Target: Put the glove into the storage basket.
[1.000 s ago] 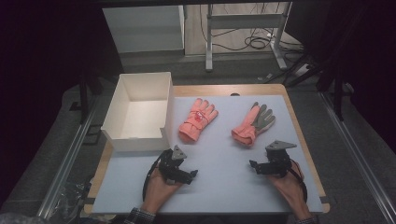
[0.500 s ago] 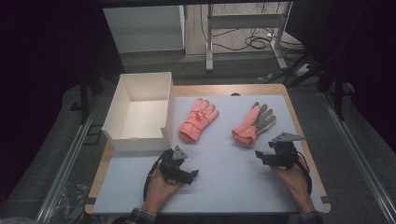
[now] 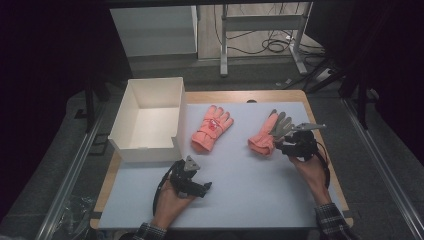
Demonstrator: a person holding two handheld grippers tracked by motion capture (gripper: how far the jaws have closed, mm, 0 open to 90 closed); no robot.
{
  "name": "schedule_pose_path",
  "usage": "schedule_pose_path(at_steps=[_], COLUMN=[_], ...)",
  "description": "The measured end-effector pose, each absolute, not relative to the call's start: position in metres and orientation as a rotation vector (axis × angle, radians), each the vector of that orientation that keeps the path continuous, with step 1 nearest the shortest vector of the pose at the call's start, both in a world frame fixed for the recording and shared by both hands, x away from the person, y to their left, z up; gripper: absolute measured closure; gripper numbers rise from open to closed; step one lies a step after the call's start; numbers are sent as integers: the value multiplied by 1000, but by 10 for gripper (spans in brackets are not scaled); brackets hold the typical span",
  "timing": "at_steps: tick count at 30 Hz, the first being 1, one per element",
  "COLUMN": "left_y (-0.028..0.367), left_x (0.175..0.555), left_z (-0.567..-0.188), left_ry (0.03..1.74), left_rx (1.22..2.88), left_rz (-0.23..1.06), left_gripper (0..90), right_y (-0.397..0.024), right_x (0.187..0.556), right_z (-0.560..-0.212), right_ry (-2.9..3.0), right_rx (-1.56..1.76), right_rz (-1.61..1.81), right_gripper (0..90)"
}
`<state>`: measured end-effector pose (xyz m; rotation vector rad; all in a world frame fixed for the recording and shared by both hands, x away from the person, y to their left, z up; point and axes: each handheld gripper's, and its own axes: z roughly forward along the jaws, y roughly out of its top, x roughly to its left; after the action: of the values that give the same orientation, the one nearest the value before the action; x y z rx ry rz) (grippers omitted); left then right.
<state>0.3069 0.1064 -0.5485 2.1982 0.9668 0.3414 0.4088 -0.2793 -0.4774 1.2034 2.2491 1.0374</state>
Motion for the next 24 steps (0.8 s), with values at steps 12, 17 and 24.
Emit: schedule_pose_path(at_steps=[12, 17, 24], left_y=[106, 106, 106], left_x=[307, 307, 307], left_z=[-549, -549, -549], left_ry=[966, 968, 965], left_rx=[2198, 2196, 2197], left_rz=[341, 341, 343], left_gripper=[26, 26, 26], right_y=[-271, -266, -268], right_x=[453, 470, 483], right_z=[-478, -487, -504], right_ry=[2196, 2164, 2209], right_rx=[1266, 1309, 1369], right_rz=[998, 892, 856], right_gripper=[469, 425, 452])
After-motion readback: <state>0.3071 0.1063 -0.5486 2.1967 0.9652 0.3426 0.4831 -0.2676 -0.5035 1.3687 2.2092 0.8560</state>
